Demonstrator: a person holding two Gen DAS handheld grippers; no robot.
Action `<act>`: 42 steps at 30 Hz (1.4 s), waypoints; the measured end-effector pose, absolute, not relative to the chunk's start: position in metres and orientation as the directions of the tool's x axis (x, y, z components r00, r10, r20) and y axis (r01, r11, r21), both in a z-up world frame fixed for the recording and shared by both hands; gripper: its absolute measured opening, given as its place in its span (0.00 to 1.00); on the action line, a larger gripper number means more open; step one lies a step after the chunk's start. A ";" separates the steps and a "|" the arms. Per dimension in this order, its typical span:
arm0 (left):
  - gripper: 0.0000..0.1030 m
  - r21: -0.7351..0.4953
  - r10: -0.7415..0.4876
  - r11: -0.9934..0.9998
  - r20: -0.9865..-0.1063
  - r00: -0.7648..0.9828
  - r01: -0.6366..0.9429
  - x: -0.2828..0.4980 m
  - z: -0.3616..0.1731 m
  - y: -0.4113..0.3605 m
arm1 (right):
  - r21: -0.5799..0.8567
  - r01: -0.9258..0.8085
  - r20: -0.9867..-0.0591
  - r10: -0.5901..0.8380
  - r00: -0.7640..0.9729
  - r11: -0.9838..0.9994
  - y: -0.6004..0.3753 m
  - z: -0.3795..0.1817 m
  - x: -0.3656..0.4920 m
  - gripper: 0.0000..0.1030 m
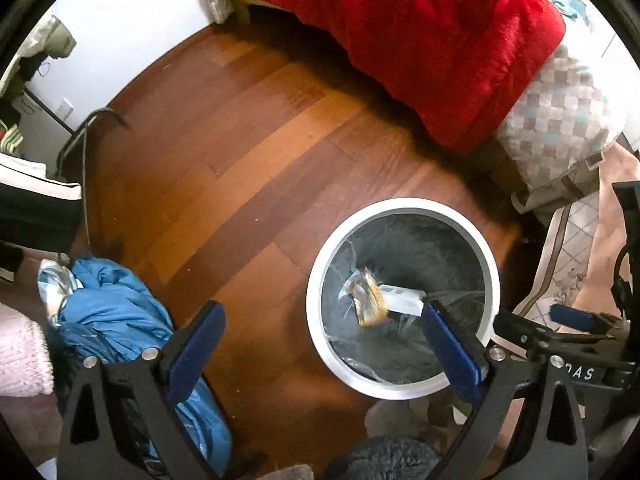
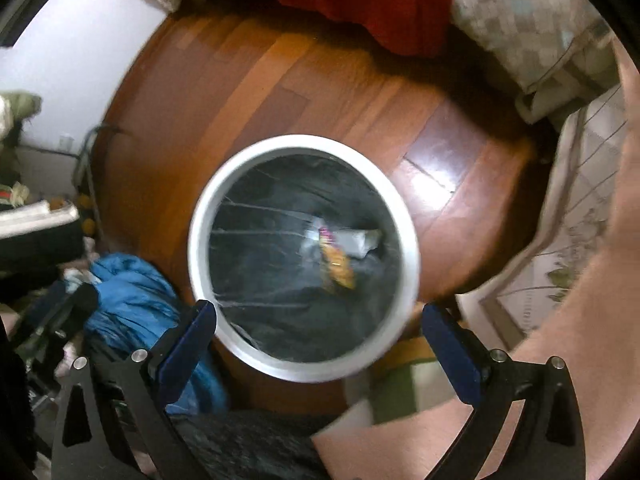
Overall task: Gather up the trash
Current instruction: 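Carry both items to the white bin and open both tools to drop them, then move both tools back over the table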
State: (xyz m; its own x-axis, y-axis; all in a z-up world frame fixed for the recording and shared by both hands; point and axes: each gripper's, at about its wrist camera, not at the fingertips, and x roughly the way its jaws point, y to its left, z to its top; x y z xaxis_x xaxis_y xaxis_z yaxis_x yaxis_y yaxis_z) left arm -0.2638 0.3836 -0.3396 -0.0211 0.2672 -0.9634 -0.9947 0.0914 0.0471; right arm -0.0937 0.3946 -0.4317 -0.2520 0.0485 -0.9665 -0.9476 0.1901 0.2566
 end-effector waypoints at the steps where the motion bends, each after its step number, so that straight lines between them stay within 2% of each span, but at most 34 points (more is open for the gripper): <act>1: 0.97 0.050 0.271 0.092 -0.962 -0.023 -0.994 -0.264 -0.338 0.381 | 0.236 -0.955 -0.972 0.044 -0.232 0.181 0.390 -0.429 -0.090 1.00; 5: 0.97 0.049 0.271 0.088 -0.962 -0.024 -0.995 -0.266 -0.332 0.371 | 0.141 -0.981 -0.990 0.023 -0.140 0.129 0.375 -0.414 -0.084 1.00; 10: 0.97 0.046 0.283 0.087 -0.959 -0.019 -0.995 -0.264 -0.322 0.359 | 0.109 -0.988 -0.994 0.037 -0.106 0.112 0.361 -0.398 -0.076 1.00; 20: 0.97 0.036 0.351 0.096 -0.936 0.000 -0.995 -0.264 -0.281 0.332 | 0.132 -0.983 -0.985 0.127 -0.116 0.124 0.336 -0.352 -0.071 1.00; 30: 0.97 0.029 0.464 0.130 -0.885 0.035 -0.991 -0.249 -0.211 0.292 | 0.203 -0.969 -0.948 0.277 -0.159 0.140 0.294 -0.274 -0.055 1.00; 36: 0.97 0.029 0.569 0.181 -0.818 0.081 -0.983 -0.217 -0.160 0.260 | 0.287 -0.941 -0.884 0.429 -0.187 0.179 0.251 -0.210 -0.027 1.00; 42: 0.97 -0.005 0.557 0.295 -0.811 0.177 -0.955 -0.148 -0.156 0.235 | 0.364 -0.892 -0.828 0.531 -0.179 0.267 0.187 -0.166 0.034 1.00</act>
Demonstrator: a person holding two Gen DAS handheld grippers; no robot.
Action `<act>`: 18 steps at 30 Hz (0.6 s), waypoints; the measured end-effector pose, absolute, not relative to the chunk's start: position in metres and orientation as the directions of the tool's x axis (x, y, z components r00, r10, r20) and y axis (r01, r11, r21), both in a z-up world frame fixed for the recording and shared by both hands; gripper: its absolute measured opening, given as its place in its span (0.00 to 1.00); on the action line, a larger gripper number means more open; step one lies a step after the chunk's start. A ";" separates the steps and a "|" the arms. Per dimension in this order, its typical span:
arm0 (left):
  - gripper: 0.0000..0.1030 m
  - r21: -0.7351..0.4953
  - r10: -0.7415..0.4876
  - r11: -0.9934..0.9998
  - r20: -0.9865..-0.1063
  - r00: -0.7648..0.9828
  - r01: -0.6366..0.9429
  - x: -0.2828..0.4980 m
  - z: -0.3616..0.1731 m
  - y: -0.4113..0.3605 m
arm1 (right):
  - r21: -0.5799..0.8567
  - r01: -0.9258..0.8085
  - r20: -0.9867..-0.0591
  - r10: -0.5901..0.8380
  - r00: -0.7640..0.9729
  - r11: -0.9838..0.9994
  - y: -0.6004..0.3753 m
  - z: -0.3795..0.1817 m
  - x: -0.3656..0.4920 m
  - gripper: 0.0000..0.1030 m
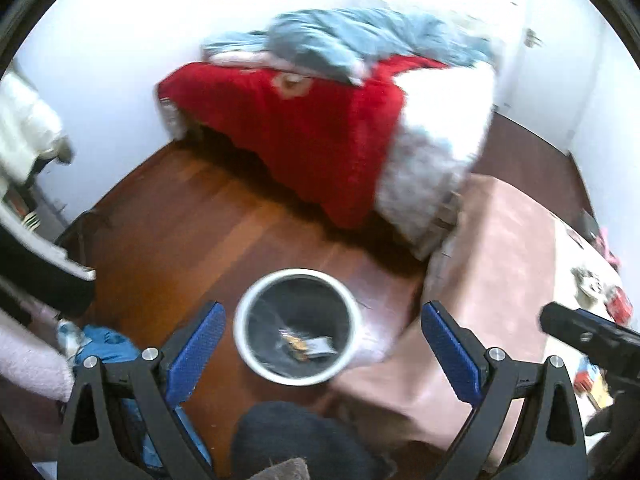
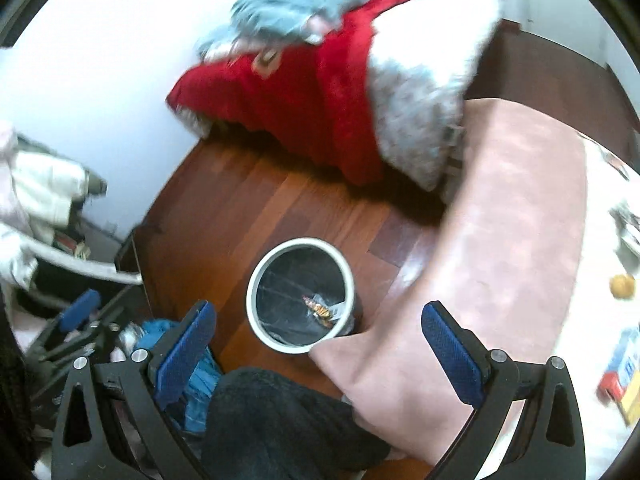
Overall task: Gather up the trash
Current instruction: 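Move both tools back over the table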
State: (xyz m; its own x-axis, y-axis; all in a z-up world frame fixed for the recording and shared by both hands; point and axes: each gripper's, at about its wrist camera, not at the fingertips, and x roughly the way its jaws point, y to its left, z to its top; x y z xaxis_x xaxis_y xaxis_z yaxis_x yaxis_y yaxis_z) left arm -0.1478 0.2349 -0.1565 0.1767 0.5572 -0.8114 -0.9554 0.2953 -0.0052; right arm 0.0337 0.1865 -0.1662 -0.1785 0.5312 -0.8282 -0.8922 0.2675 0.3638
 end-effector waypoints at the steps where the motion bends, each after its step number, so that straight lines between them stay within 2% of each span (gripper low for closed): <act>1: 0.97 -0.007 0.540 0.328 -0.819 0.194 -0.945 -0.128 -0.162 0.230 | 0.366 -0.885 -0.827 0.536 -0.167 0.288 0.178 -0.164 0.045 1.00; 4: 0.97 -0.013 0.487 0.419 -0.840 0.237 -0.908 -0.068 -0.181 0.213 | 0.348 -0.859 -0.840 0.532 -0.108 0.375 0.134 -0.163 0.094 1.00; 7: 0.97 -0.014 0.432 0.498 -0.863 0.262 -0.867 -0.006 -0.208 0.188 | 0.263 -0.843 -0.884 0.468 -0.016 0.470 0.086 -0.176 0.147 1.00; 13: 0.97 0.008 0.288 0.662 -0.926 0.245 -0.749 0.113 -0.274 0.120 | -0.028 -0.833 -0.974 0.172 0.147 0.553 -0.005 -0.236 0.255 1.00; 18: 0.97 0.068 0.261 0.735 -0.947 0.189 -0.674 0.171 -0.308 0.077 | -0.098 -0.845 -0.995 -0.022 0.101 0.526 -0.048 -0.302 0.326 1.00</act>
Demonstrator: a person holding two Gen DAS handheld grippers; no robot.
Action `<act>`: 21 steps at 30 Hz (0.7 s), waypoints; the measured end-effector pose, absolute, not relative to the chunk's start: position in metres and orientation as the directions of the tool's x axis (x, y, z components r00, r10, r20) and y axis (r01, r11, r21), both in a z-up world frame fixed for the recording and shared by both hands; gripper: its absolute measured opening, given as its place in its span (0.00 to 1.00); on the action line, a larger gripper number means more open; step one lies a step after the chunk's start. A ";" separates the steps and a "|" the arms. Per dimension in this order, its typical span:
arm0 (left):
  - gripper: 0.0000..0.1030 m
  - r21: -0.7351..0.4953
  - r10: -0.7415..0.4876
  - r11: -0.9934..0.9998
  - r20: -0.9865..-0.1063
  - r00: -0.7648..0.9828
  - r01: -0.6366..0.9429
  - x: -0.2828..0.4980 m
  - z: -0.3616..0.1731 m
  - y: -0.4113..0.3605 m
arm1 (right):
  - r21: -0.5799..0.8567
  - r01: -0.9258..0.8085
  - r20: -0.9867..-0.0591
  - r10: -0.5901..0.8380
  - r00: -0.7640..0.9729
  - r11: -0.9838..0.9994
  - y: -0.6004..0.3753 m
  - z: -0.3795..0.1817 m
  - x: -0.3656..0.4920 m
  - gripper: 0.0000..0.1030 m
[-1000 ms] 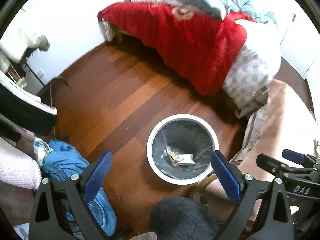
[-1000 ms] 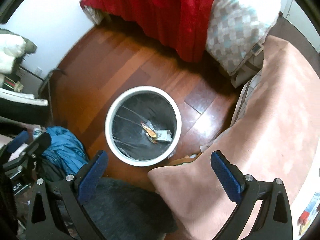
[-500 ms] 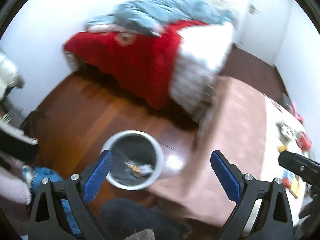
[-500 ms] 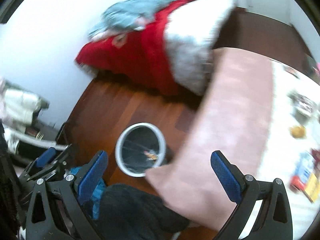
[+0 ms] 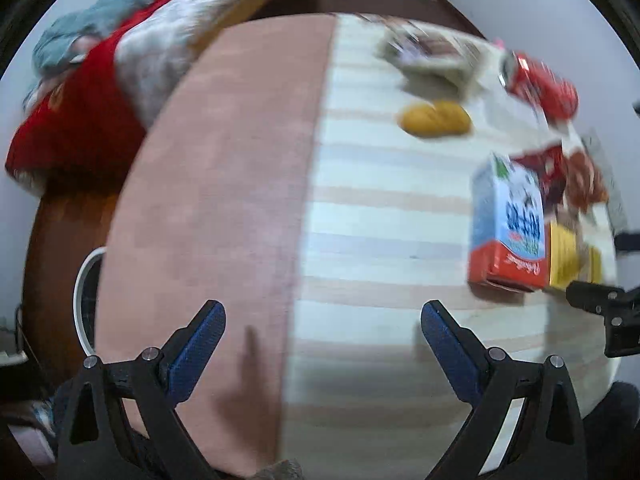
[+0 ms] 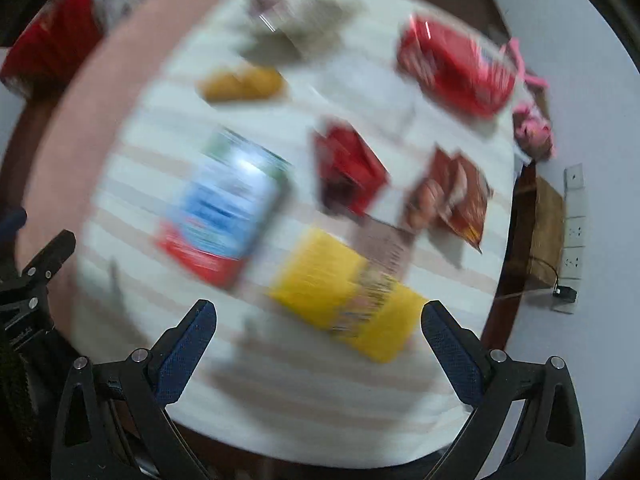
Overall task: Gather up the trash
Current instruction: 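Move both tools back over the table, then grasp the milk carton with the left tool while the right tool grasps the yellow box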
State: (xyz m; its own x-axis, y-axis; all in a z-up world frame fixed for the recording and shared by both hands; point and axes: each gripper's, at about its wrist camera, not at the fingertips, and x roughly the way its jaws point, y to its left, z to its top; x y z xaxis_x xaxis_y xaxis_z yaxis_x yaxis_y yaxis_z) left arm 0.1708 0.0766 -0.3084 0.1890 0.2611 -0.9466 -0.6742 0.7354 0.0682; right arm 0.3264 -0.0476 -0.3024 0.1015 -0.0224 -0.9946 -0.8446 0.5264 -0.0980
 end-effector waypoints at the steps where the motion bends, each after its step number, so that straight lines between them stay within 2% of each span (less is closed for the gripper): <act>1: 0.97 0.079 0.263 0.744 -0.948 0.182 -0.664 0.176 -0.312 0.071 | -0.097 -0.850 -0.995 -0.035 0.092 0.517 -0.050 -0.309 0.331 1.00; 5: 0.97 0.100 0.258 0.756 -0.954 0.155 -0.647 0.181 -0.320 0.060 | -0.076 -0.898 -0.996 -0.079 0.046 0.434 -0.055 -0.333 0.340 1.00; 6: 0.97 0.104 0.261 0.756 -0.953 0.151 -0.646 0.182 -0.321 0.058 | -0.066 -0.906 -0.996 -0.077 0.037 0.418 -0.056 -0.337 0.339 0.95; 7: 0.97 0.111 0.266 0.756 -0.953 0.148 -0.645 0.182 -0.320 0.057 | -0.062 -0.908 -0.997 -0.075 0.034 0.414 -0.056 -0.339 0.341 0.87; 8: 0.97 0.114 0.268 0.756 -0.952 0.146 -0.645 0.183 -0.319 0.057 | -0.041 -0.906 -0.998 -0.057 0.019 0.420 -0.059 -0.340 0.341 0.87; 10: 0.97 0.114 0.271 0.753 -0.951 0.148 -0.648 0.184 -0.314 0.057 | -0.018 -0.894 -1.000 -0.027 0.006 0.448 -0.066 -0.337 0.347 0.75; 13: 0.97 0.090 0.260 0.754 -0.950 0.171 -0.650 0.186 -0.300 0.060 | 0.023 -0.805 -1.000 0.025 -0.011 0.593 -0.087 -0.329 0.367 0.71; 18: 0.97 0.017 0.184 0.800 -0.958 0.219 -0.599 0.219 -0.289 0.060 | 0.165 -0.486 -0.986 0.147 -0.077 0.858 -0.149 -0.320 0.389 0.70; 20: 0.97 -0.025 0.111 0.834 -0.971 0.213 -0.551 0.244 -0.296 0.055 | 0.185 -0.466 -0.983 0.158 -0.097 0.865 -0.159 -0.320 0.390 0.72; 21: 0.97 -0.034 0.095 0.843 -0.973 0.212 -0.536 0.253 -0.300 0.056 | 0.186 -0.470 -0.982 0.156 -0.103 0.863 -0.164 -0.319 0.389 0.77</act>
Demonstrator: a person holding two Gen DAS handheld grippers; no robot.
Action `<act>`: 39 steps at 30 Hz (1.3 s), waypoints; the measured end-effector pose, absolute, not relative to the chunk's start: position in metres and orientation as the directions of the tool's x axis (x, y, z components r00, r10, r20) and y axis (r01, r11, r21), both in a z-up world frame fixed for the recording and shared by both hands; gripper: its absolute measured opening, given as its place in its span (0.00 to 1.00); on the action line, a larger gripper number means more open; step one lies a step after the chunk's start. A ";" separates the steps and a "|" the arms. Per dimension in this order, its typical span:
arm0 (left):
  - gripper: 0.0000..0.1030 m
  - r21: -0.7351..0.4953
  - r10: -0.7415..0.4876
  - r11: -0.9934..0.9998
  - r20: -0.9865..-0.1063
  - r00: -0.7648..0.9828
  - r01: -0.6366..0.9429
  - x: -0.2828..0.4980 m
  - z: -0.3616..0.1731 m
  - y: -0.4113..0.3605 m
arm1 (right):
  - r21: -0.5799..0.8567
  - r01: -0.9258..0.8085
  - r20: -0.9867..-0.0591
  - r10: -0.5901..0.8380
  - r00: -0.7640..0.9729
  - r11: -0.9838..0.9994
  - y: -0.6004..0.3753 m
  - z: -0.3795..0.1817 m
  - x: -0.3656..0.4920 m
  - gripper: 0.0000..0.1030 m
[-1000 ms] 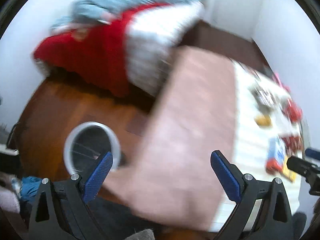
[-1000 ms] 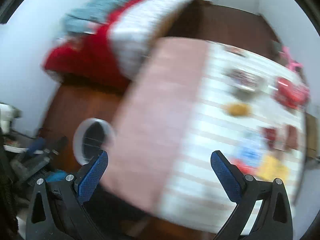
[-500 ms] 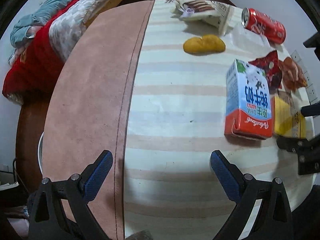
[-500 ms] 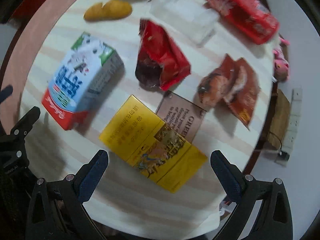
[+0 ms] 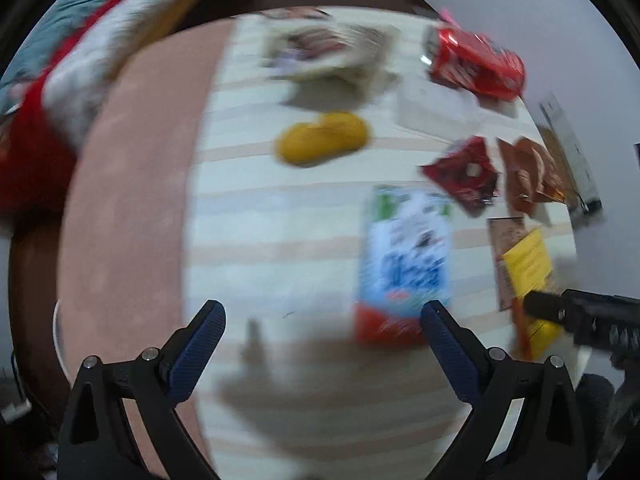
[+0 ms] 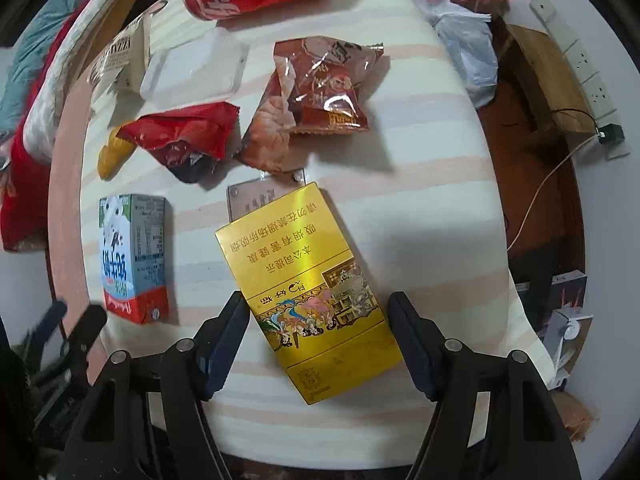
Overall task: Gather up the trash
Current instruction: 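Grasp the milk carton with the left tool while the right tool grasps the yellow box, then carry both boxes to the white bin and open both tools to drop them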
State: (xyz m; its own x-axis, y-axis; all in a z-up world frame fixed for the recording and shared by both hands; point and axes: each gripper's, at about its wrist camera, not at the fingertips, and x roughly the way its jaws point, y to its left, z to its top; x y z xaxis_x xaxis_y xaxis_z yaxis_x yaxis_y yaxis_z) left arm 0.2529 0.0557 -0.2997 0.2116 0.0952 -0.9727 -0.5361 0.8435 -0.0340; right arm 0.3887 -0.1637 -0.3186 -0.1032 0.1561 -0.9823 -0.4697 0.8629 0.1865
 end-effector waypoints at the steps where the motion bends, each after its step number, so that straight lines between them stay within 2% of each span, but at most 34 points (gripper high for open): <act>1: 0.97 -0.068 0.062 0.854 -0.971 0.231 -0.516 0.263 -0.302 0.055 | 0.188 -0.466 -0.982 0.158 -0.104 0.864 -0.166 -0.318 0.389 0.81; 4: 0.93 -0.095 0.018 0.876 -0.974 0.228 -0.473 0.287 -0.310 0.048 | 0.187 -0.481 -0.982 0.168 -0.084 0.857 -0.168 -0.317 0.393 0.81; 6: 0.75 -0.069 0.041 0.886 -0.973 0.226 -0.458 0.296 -0.314 0.046 | 0.165 -0.499 -0.986 0.157 -0.059 0.851 -0.169 -0.313 0.392 0.81; 7: 0.70 -0.057 0.049 0.889 -0.975 0.218 -0.454 0.298 -0.317 0.044 | 0.159 -0.511 -0.987 0.152 -0.055 0.845 -0.168 -0.312 0.392 0.81; 8: 0.56 -0.061 0.040 0.891 -0.977 0.211 -0.450 0.299 -0.320 0.043 | 0.141 -0.524 -0.990 0.137 -0.047 0.840 -0.167 -0.311 0.391 0.81; 11: 0.46 -0.039 0.069 0.892 -0.973 0.220 -0.450 0.295 -0.320 0.041 | 0.104 -0.570 -0.994 0.110 -0.024 0.815 -0.155 -0.315 0.386 0.81; 18: 0.46 0.004 0.120 0.849 -0.975 0.186 -0.528 0.246 -0.322 0.053 | 0.042 -0.668 -0.997 0.077 0.023 0.743 -0.119 -0.324 0.379 0.79; 19: 0.46 0.007 0.124 0.841 -0.976 0.181 -0.541 0.236 -0.323 0.054 | 0.031 -0.679 -0.997 0.073 0.033 0.733 -0.115 -0.323 0.375 0.68; 21: 0.46 0.006 0.128 0.830 -0.975 0.180 -0.558 0.226 -0.323 0.053 | -0.034 -0.706 -0.996 0.039 0.086 0.707 -0.105 -0.323 0.366 0.60; 26: 0.46 -0.005 0.129 0.817 -0.973 0.192 -0.576 0.220 -0.325 0.052 | 0.025 -0.656 -0.997 0.063 0.035 0.754 -0.095 -0.318 0.354 0.63; 28: 0.46 -0.004 0.132 0.817 -0.972 0.194 -0.577 0.216 -0.326 0.049 | 0.031 -0.657 -0.999 0.052 0.012 0.753 -0.089 -0.319 0.353 0.78; 29: 0.46 -0.006 0.132 0.816 -0.972 0.196 -0.579 0.213 -0.324 0.050 | 0.044 -0.663 -0.999 0.051 -0.008 0.747 -0.084 -0.320 0.351 0.81; 33: 0.46 -0.008 0.136 0.813 -0.970 0.203 -0.582 0.210 -0.321 0.062 | -0.007 -0.674 -1.000 -0.002 0.008 0.739 -0.072 -0.322 0.345 0.81; 35: 0.46 -0.008 0.140 0.813 -0.968 0.209 -0.582 0.202 -0.319 0.063 | -0.029 -0.678 -0.999 -0.008 0.034 0.734 -0.071 -0.319 0.338 0.79; 36: 0.46 -0.003 0.145 0.814 -0.967 0.209 -0.581 0.201 -0.318 0.067 | -0.030 -0.679 -0.999 0.000 0.045 0.734 -0.072 -0.318 0.336 0.73; 37: 0.46 -0.001 0.150 0.815 -0.966 0.213 -0.580 0.198 -0.317 0.066 | -0.033 -0.681 -0.998 0.011 0.060 0.732 -0.068 -0.314 0.330 0.59; 39: 0.46 -0.005 0.154 0.816 -0.962 0.226 -0.578 0.193 -0.310 0.064 | -0.032 -0.686 -0.996 0.034 0.082 0.727 -0.069 -0.306 0.319 0.58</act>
